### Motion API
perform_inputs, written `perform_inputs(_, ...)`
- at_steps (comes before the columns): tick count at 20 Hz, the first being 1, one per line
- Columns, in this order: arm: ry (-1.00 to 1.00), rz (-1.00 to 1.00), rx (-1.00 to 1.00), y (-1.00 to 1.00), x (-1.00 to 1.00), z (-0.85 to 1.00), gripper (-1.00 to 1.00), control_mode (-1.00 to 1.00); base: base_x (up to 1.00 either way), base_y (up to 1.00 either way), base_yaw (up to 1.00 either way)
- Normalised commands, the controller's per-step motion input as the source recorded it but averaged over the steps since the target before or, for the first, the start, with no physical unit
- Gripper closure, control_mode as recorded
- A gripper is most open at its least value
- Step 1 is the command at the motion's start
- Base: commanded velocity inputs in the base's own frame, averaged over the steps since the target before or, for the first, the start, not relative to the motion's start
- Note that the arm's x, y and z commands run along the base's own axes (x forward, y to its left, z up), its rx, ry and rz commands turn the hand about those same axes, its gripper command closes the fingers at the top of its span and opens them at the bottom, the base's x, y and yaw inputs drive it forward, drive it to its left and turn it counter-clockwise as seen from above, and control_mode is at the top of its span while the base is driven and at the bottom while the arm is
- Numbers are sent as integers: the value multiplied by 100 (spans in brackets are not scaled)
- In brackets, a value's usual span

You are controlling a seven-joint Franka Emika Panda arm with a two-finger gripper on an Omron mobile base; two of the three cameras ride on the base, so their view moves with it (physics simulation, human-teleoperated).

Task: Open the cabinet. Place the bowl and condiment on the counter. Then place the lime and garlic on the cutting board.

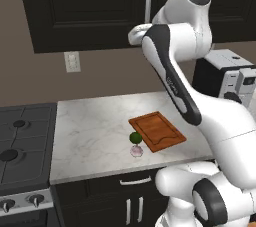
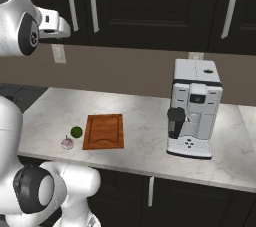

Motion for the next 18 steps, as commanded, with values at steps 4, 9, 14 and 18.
perform_inputs(4, -7, 4, 7, -6, -16, 32, -100, -100, 0, 0, 0)
perform_inputs(9, -7, 0, 4, 0, 0, 29, -100, -100, 0, 0, 0)
perform_inputs(14, -7, 0, 0, 0, 0, 18, -100, -100, 0, 0, 0)
perform_inputs(18, 0, -2, 0, -9, 6, 3, -100, -100, 0, 0, 0)
